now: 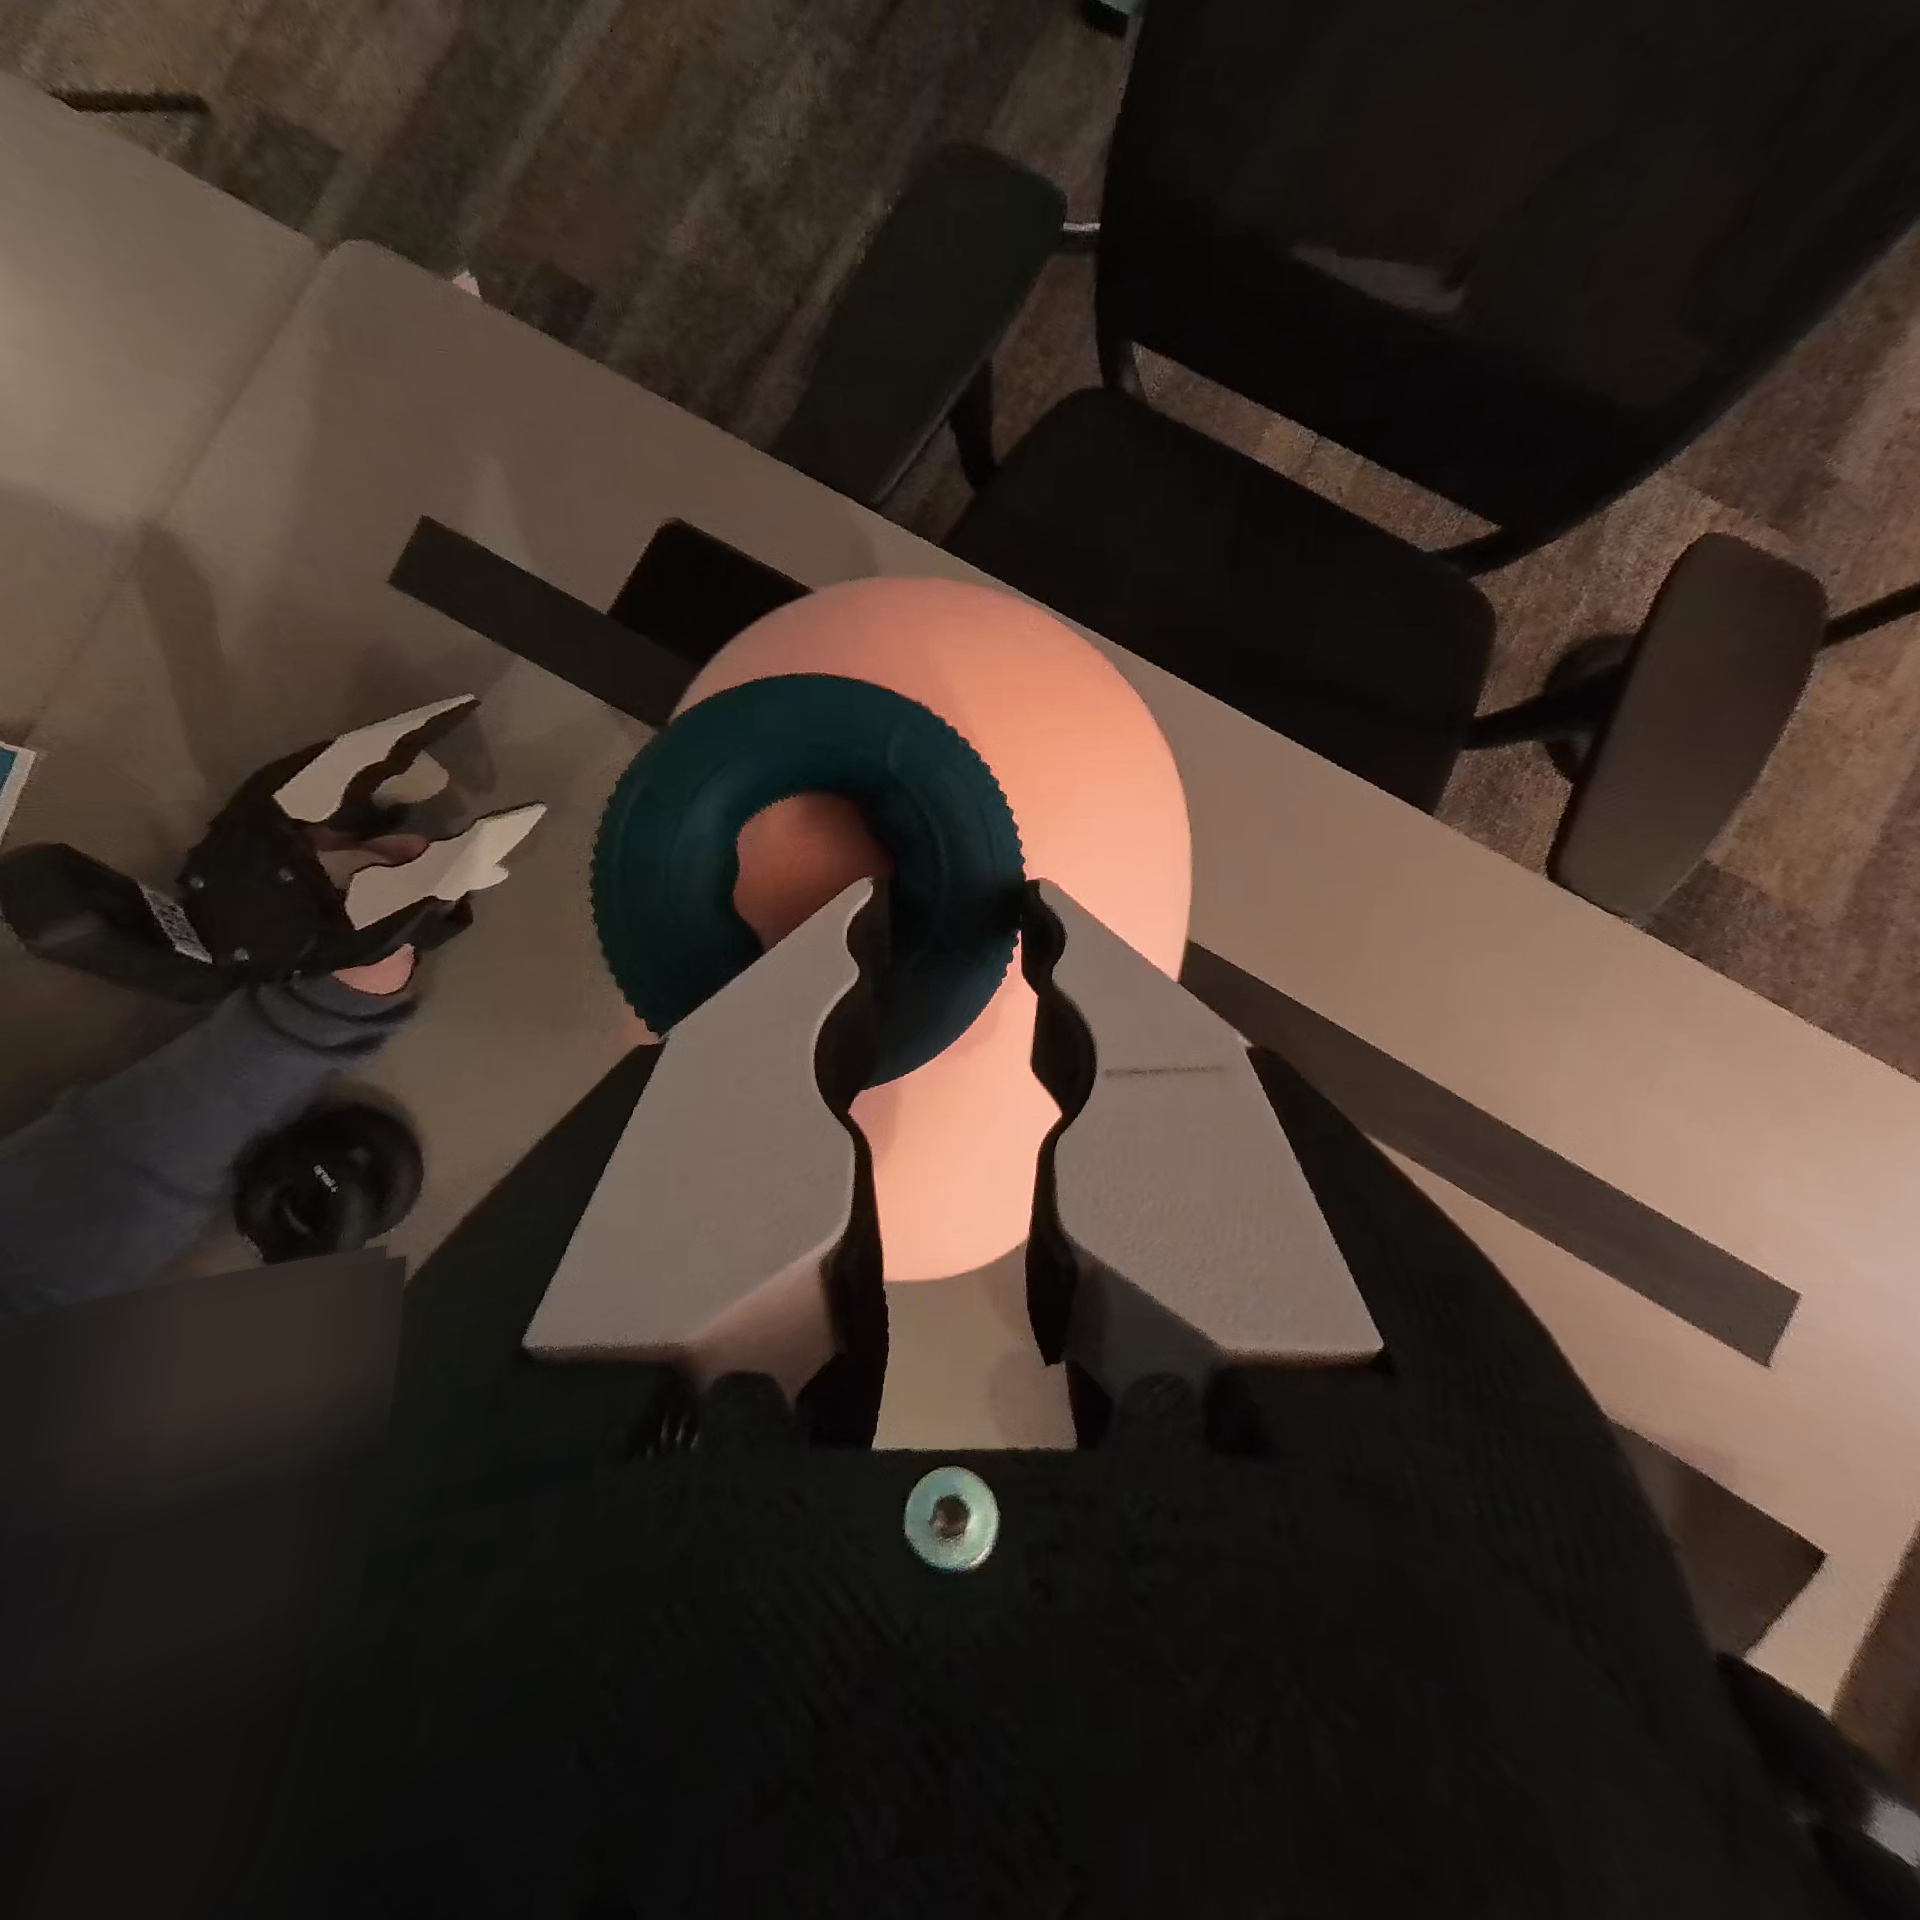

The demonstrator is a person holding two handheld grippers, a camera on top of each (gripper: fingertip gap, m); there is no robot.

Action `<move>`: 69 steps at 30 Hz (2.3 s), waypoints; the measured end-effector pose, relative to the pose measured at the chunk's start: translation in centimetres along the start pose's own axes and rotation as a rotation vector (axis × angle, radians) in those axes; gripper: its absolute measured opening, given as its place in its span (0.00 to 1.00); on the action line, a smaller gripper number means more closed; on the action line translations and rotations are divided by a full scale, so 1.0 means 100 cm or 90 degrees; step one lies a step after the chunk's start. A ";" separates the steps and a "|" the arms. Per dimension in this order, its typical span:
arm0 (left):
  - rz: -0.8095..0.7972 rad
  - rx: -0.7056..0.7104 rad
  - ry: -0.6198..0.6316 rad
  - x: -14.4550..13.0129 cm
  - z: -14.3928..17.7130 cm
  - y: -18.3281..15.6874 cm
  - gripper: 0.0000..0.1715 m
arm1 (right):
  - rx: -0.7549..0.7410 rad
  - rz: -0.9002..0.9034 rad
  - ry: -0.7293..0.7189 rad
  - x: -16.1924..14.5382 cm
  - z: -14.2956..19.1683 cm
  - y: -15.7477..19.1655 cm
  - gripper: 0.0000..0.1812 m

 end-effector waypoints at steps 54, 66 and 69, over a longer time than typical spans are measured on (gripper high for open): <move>0.030 0.007 -0.012 0.001 0.002 0.005 0.35 | 0.296 0.423 -0.082 -0.273 -0.167 0.357 0.17; 0.035 0.005 -0.012 0.001 0.002 0.006 0.35 | 0.048 0.475 -0.239 -0.260 -0.145 0.311 0.11; 0.036 0.004 -0.012 0.001 0.002 0.006 0.35 | -0.041 0.432 -0.301 -0.259 -0.127 0.273 0.11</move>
Point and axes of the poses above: each gripper's, where its closed fingertips meet, z back along the fingers, x out of its top, y = z × x across the jaws, the point moved 4 cm from there along z, back along the fingers, and after that the axes turned 4 degrees about -x, right-handed, at the moved point
